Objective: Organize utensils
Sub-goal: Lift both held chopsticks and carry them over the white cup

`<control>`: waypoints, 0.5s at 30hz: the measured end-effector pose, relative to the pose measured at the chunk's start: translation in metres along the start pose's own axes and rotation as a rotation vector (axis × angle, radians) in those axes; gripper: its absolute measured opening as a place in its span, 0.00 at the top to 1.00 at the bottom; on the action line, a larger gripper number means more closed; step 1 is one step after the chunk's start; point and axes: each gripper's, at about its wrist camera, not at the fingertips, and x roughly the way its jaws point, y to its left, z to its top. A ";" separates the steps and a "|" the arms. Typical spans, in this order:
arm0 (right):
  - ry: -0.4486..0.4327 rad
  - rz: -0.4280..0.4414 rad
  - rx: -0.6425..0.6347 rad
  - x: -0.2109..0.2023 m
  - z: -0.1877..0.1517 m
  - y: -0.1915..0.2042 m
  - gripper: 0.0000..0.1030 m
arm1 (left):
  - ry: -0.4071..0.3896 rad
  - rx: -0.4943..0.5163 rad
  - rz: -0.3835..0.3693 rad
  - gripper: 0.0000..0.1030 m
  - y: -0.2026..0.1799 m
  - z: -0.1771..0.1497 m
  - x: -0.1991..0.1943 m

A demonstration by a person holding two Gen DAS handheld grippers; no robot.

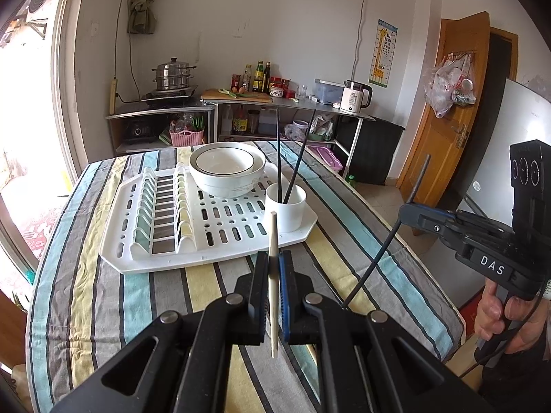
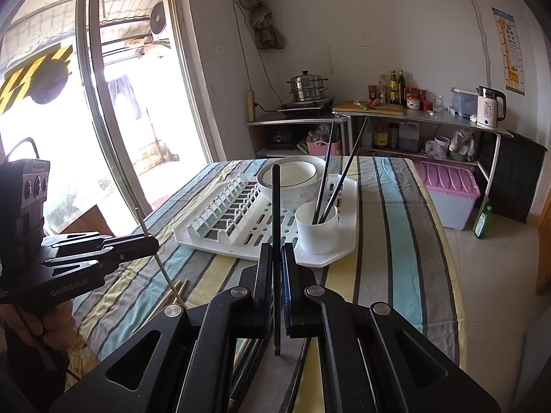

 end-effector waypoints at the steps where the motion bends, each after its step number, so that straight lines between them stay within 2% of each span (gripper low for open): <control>1: -0.003 -0.001 0.001 -0.001 0.001 -0.001 0.95 | -0.003 0.001 0.000 0.94 0.000 0.001 0.000; 15: -0.037 -0.041 -0.012 0.002 0.029 -0.012 0.95 | -0.023 0.017 -0.020 0.94 -0.004 0.043 0.018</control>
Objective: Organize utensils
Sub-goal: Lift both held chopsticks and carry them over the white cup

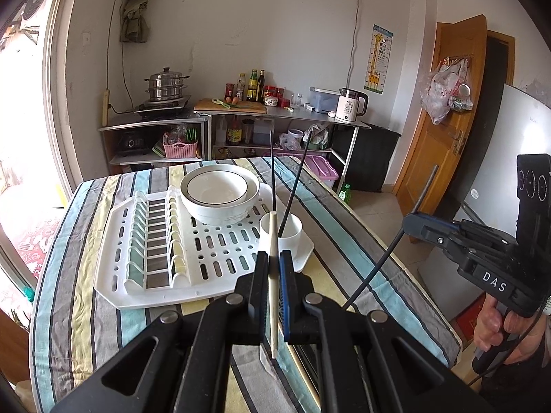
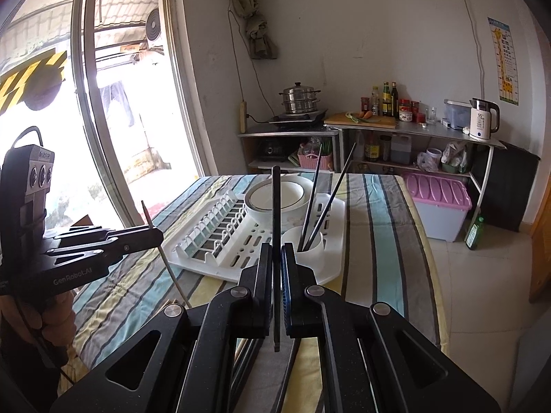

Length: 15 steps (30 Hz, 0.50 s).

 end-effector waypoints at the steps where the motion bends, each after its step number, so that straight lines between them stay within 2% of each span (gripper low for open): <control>1: -0.003 -0.003 -0.001 0.001 0.003 -0.001 0.95 | 0.002 0.001 -0.001 0.94 0.000 0.004 0.003; 7: -0.028 -0.020 0.001 0.008 0.025 -0.011 0.95 | -0.004 -0.009 -0.013 0.94 -0.001 0.032 0.018; 15: -0.061 -0.029 0.010 0.020 0.056 -0.019 0.95 | -0.058 -0.018 -0.030 0.94 -0.002 0.073 0.030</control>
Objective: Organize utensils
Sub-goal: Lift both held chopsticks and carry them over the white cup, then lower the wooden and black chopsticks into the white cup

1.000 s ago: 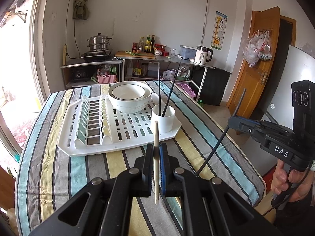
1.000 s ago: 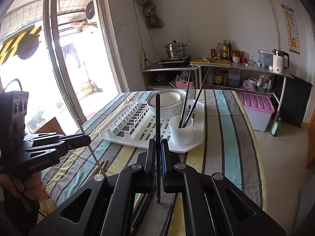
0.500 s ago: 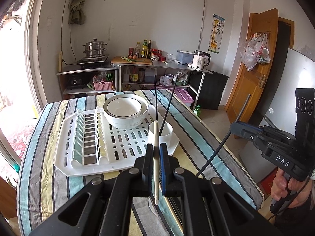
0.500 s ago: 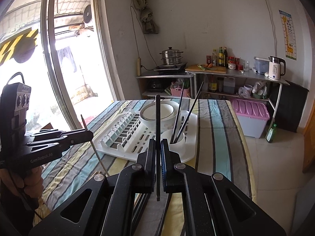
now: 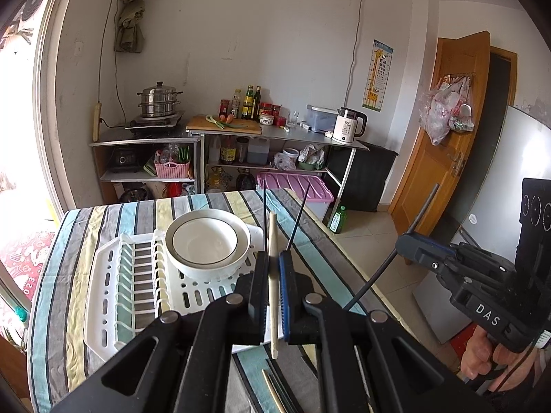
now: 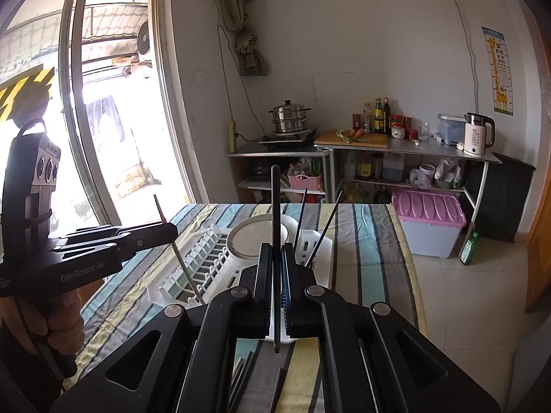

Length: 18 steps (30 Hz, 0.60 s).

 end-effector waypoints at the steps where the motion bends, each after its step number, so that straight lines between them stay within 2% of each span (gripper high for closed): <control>1: -0.004 0.001 0.000 0.002 0.003 0.000 0.95 | -0.004 0.000 -0.001 0.94 0.000 0.004 0.002; 9: -0.015 -0.006 0.013 0.026 0.022 -0.009 0.95 | -0.020 -0.010 -0.003 0.94 0.004 0.031 0.029; 18: 0.001 -0.005 0.037 0.055 0.026 -0.019 0.95 | 0.005 -0.022 0.005 0.94 0.014 0.035 0.066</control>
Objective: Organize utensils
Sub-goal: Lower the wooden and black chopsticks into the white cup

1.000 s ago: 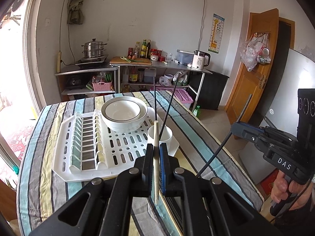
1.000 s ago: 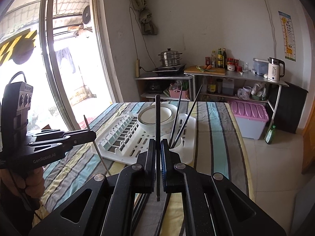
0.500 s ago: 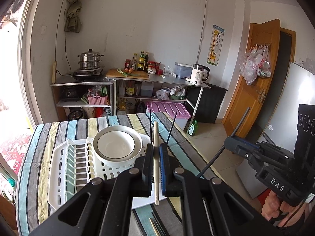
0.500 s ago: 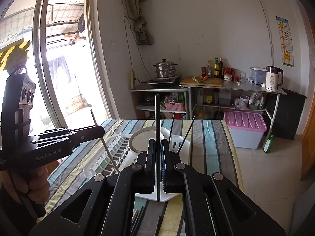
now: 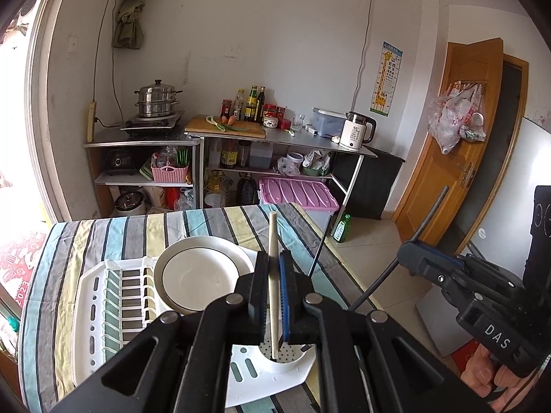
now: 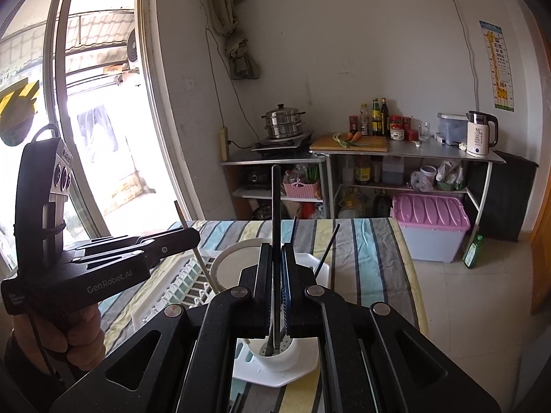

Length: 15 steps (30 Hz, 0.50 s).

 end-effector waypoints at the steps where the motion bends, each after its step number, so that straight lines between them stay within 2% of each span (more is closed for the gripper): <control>1: 0.004 -0.001 0.002 0.004 -0.001 -0.001 0.95 | 0.006 -0.002 0.001 0.94 0.002 -0.001 0.004; 15: 0.089 -0.004 0.066 0.048 -0.020 -0.029 0.95 | 0.098 -0.057 0.011 0.94 0.022 -0.017 0.059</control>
